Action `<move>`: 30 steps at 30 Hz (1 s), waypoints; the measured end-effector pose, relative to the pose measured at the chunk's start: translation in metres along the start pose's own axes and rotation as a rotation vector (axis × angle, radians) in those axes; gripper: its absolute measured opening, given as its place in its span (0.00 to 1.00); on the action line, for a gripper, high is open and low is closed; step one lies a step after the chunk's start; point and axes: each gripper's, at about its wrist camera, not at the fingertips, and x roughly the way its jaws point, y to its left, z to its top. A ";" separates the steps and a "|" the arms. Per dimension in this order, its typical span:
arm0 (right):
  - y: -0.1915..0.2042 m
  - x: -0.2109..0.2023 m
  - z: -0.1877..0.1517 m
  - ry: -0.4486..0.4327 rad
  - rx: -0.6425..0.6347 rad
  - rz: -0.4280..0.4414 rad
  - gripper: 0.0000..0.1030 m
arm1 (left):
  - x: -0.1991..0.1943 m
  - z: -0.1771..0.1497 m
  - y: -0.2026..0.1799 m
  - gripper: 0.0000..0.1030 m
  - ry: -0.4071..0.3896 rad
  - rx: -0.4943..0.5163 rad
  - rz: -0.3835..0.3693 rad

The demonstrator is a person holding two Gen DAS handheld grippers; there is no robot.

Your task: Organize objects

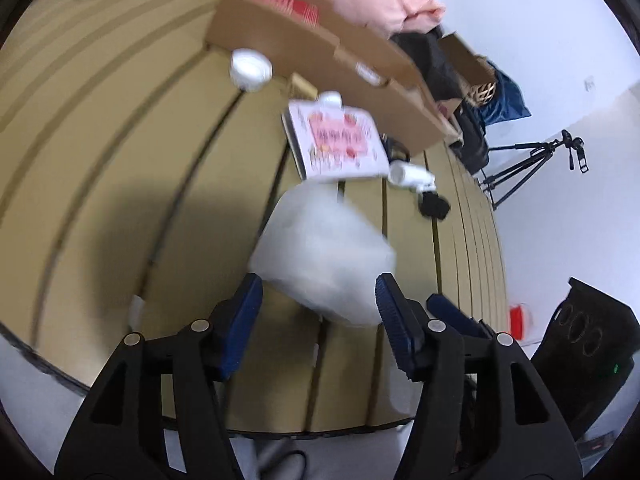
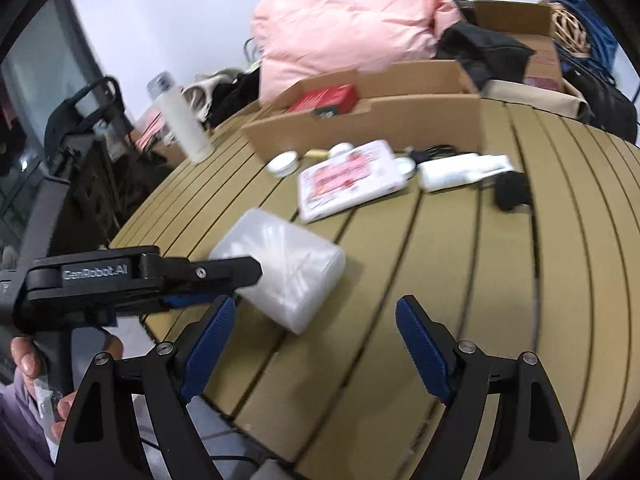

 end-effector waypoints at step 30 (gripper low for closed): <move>-0.041 0.019 0.212 -0.152 0.008 -0.047 0.41 | 0.038 0.229 -0.083 0.21 -0.035 0.260 -0.156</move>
